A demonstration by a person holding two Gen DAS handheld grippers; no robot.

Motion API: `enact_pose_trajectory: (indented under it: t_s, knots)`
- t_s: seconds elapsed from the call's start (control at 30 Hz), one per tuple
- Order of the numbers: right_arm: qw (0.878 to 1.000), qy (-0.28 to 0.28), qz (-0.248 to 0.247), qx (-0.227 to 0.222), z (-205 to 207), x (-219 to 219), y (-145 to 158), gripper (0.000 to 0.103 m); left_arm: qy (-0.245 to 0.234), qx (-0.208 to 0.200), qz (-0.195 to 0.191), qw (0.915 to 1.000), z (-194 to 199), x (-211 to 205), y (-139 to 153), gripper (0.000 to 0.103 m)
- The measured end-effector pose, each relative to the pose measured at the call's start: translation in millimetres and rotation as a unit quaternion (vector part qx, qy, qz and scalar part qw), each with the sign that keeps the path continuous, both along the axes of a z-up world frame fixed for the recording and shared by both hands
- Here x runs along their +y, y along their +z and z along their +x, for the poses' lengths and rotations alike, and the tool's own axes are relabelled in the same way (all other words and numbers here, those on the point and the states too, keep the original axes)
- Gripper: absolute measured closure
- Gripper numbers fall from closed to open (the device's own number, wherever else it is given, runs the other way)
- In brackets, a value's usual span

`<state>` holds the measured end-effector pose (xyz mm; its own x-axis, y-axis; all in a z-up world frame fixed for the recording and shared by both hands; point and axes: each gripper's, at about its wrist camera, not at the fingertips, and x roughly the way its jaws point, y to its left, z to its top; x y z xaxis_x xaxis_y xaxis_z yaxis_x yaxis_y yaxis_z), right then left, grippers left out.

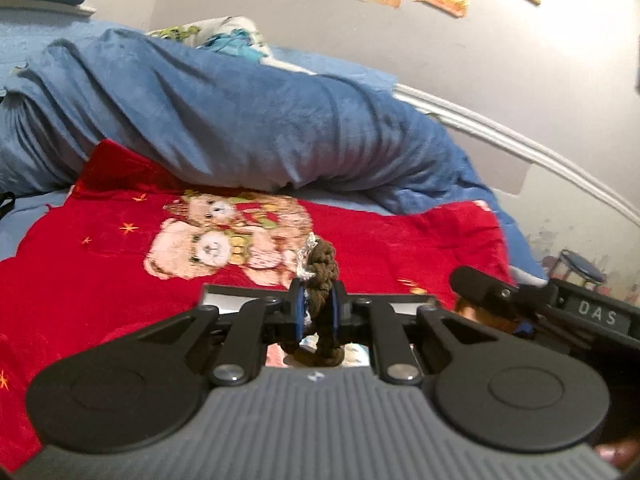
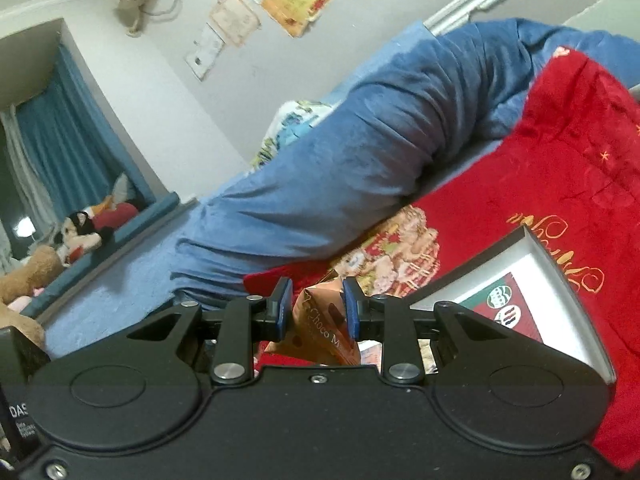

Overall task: Organize objects
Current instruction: 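Lift the brown scrunchie and Choco packet and carry them over the black box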

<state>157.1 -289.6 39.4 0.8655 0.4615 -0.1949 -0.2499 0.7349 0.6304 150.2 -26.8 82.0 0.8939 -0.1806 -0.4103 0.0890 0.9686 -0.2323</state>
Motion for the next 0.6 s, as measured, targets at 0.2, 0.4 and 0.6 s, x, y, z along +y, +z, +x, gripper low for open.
enact_pose_trajectory:
  t_s: [0.2, 0.4, 0.6]
  knots:
    - [0.999, -0.003, 0.022, 0.026, 52.9, 6.4, -21.7, 0.077, 0.036, 0.048, 0.031, 0.9977, 53.5, 7.5, -14.7, 0.087]
    - [0.997, -0.042, -0.007, 0.06, 105.0, 17.7, -40.0, 0.077, 0.047, 0.093, 0.08, 0.9913, 72.1, 3.7, -44.8, 0.087]
    - [0.993, -0.059, -0.046, 0.095, 123.2, 23.8, -59.3, 0.077, 0.047, 0.117, 0.087, 0.9882, 78.1, -2.8, -68.6, 0.086]
